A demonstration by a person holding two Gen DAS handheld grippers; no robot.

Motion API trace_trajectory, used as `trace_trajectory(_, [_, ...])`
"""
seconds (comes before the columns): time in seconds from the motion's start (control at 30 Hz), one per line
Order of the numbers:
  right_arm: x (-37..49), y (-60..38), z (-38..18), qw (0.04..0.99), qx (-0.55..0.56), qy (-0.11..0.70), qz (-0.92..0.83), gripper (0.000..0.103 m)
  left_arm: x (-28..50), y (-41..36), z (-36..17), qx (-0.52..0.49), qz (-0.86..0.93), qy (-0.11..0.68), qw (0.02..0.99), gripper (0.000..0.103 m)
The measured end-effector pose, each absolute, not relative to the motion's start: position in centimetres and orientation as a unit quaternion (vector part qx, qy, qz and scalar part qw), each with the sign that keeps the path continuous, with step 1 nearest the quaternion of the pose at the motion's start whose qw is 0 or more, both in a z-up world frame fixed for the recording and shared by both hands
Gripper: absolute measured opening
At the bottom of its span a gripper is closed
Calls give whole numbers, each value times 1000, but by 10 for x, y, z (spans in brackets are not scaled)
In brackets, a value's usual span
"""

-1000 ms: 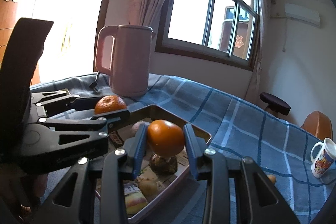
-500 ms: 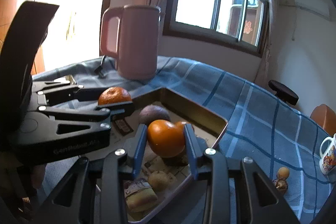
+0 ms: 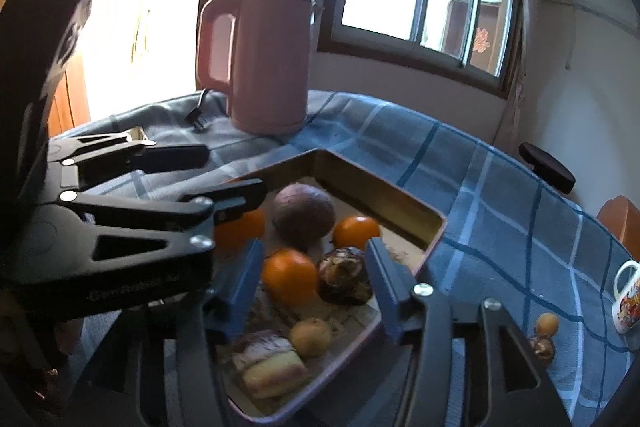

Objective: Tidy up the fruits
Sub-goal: 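Grasp the dark mangosteen with the right tool while the left tool grasps the small tan fruit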

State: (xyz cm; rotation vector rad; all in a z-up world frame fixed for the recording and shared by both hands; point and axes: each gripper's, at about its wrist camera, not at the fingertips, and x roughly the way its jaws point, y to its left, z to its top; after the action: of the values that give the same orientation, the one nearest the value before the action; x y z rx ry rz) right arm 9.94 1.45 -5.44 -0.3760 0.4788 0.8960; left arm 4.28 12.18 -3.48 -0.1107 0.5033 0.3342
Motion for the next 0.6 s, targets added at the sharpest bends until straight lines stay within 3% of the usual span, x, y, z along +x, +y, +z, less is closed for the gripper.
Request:
trace_trajectory(0.2, [119,-39,-42,886,-161,226,372,58,42,99,-21,-44,147,225,962,69])
trace_trajectory(0.6, [194,-139,-56,920,-106,301,227,58,78,19,-19,20,76,232,970,70])
